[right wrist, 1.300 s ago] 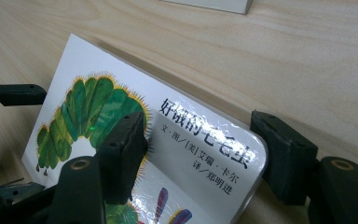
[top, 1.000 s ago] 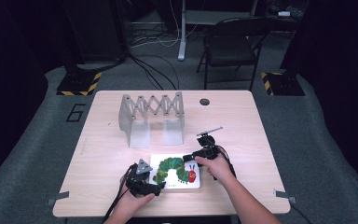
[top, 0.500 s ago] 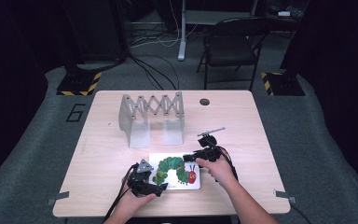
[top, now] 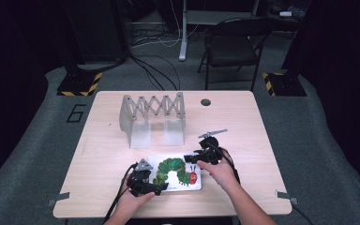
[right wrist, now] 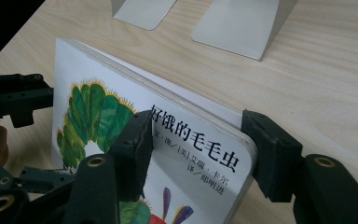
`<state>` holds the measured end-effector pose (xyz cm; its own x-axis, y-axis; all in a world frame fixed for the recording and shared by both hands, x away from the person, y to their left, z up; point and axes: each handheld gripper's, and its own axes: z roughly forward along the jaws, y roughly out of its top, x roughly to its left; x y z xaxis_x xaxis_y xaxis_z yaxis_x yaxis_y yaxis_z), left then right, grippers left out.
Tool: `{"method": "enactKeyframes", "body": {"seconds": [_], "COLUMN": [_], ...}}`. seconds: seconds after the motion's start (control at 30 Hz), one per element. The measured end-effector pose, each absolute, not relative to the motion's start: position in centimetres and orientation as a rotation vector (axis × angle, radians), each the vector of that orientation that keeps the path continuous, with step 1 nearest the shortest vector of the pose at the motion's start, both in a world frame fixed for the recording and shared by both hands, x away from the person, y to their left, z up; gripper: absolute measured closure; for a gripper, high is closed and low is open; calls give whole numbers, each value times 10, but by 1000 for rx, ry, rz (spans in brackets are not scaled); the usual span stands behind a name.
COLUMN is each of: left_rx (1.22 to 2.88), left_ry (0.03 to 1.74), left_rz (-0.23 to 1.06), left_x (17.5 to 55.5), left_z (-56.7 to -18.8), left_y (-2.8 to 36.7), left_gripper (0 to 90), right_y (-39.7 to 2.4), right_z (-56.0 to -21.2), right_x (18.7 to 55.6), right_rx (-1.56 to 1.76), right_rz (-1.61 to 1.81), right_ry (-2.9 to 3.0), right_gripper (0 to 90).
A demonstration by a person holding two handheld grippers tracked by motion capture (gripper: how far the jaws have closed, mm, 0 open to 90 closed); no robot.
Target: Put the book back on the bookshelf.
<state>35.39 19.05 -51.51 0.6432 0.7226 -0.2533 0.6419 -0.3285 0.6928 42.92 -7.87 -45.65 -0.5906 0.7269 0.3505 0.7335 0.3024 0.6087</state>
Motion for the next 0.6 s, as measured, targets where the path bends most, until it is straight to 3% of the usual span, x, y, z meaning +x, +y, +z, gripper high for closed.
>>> {"method": "enactKeyframes", "body": {"seconds": [0.6], "left_rx": [2041], "left_ry": [1035], "left_rz": [212], "left_x": [355], "left_z": [-493], "left_y": [205], "left_gripper": [423], "right_y": [-79], "right_z": [-432], "right_x": [422], "right_rx": [-1356], "right_rz": [-1291], "right_ry": [-2513], "right_gripper": [458]}}
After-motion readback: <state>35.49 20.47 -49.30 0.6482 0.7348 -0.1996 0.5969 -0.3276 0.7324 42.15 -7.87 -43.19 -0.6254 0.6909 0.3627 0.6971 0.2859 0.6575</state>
